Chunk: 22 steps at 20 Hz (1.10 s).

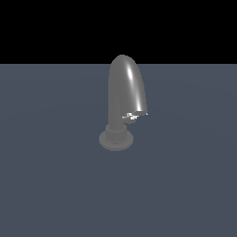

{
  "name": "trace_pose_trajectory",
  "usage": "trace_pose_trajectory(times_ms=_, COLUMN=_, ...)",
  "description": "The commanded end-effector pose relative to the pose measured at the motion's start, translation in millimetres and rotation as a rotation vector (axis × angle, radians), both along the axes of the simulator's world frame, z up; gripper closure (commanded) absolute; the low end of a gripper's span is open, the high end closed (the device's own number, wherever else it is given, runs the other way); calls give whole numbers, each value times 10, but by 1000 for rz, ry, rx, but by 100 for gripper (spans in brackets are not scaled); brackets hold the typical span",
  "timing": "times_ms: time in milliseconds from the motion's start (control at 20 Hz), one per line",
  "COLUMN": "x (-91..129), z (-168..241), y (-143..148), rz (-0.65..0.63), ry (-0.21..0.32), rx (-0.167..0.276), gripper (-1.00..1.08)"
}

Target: Turn on the faucet by rotating a designated handle.

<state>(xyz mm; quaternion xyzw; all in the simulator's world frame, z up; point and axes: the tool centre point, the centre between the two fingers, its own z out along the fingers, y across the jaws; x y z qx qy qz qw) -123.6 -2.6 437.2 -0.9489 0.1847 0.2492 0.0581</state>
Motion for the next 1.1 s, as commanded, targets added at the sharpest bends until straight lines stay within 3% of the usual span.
trace_pose_trajectory(times_ms=0, x=116, z=-60, y=-10, rz=-38, ry=46, rx=14, gripper=108)
trace_pose_trajectory(times_ms=1050, x=946, z=-806, y=-235, rz=-373, ry=454, rx=139, gripper=108)
